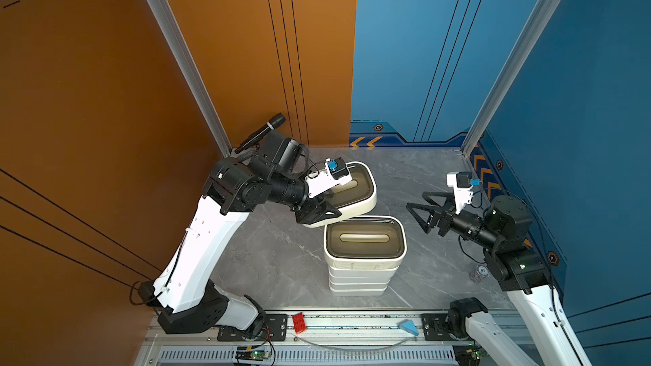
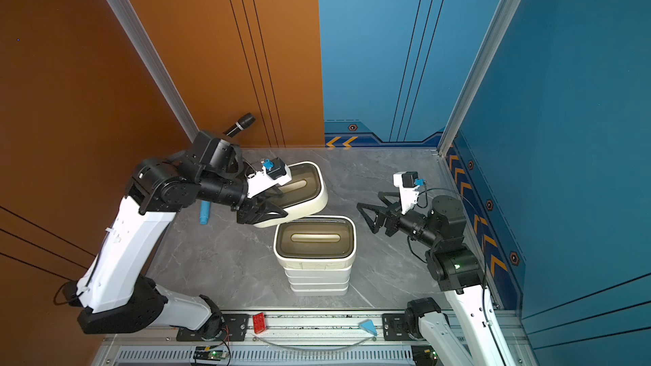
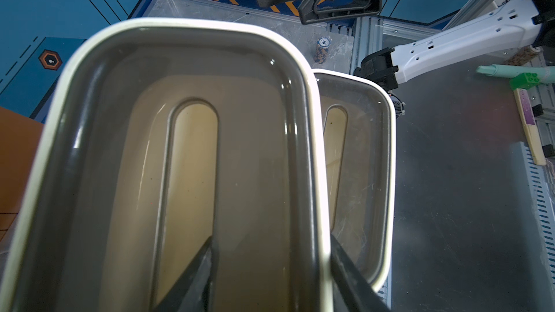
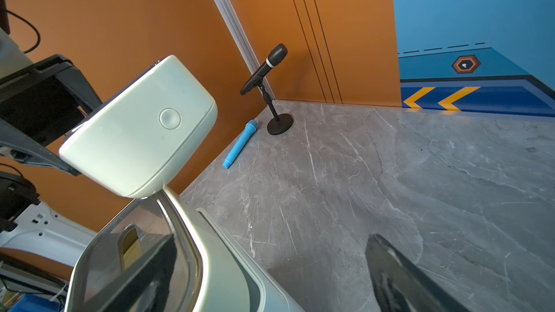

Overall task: Stack the tissue boxes
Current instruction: Place the tissue box at the tissue box.

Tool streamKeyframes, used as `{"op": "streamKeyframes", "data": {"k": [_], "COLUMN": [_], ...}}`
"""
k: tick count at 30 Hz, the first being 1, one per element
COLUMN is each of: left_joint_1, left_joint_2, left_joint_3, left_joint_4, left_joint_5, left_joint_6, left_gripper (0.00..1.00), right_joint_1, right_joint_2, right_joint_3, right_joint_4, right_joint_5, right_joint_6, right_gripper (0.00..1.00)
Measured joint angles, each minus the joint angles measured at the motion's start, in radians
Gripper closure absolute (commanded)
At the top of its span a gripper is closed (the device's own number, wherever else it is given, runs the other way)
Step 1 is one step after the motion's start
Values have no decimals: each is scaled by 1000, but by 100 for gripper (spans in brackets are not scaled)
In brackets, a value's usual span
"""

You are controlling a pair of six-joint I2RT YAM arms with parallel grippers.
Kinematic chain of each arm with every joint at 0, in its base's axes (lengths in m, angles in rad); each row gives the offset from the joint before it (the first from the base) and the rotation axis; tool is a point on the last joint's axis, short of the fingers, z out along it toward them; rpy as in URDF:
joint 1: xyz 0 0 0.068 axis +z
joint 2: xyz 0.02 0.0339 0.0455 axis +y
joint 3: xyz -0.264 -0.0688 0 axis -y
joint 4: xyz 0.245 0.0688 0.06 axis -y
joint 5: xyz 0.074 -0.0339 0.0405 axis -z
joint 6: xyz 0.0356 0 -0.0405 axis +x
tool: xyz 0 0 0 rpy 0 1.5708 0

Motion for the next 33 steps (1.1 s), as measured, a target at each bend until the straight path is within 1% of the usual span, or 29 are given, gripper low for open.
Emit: {"op": "streamKeyframes", "data": {"k": [4,11,22,27,33], "left_joint_1": [-21,-84,-177,-195,-251], "left_joint_2": [6,33,109,133,163], "left_joint_3": [42,84,179,230,256], "left_joint_4": [-26,-66,-143,-174,-199], "left_joint_5": [7,11,2,-10,-56], "left_joint_6": [8,19,38,38,37], "left_gripper": [52,51,51,51,51], "right_joint_1": [0,1,7,7,7], "right_joint_2": [-29,-86,-129,-161,-189], "right_joint_3": [-7,-15,-15,-9,-4], "right_joint_4": [0,-13,-96,-137,-182], "right_joint_5": [-35,-93,-206,-234,-239], "right_joint_6": [-42,-114,-209,-241,-260], "right_gripper": [0,0,0,0,0]}}
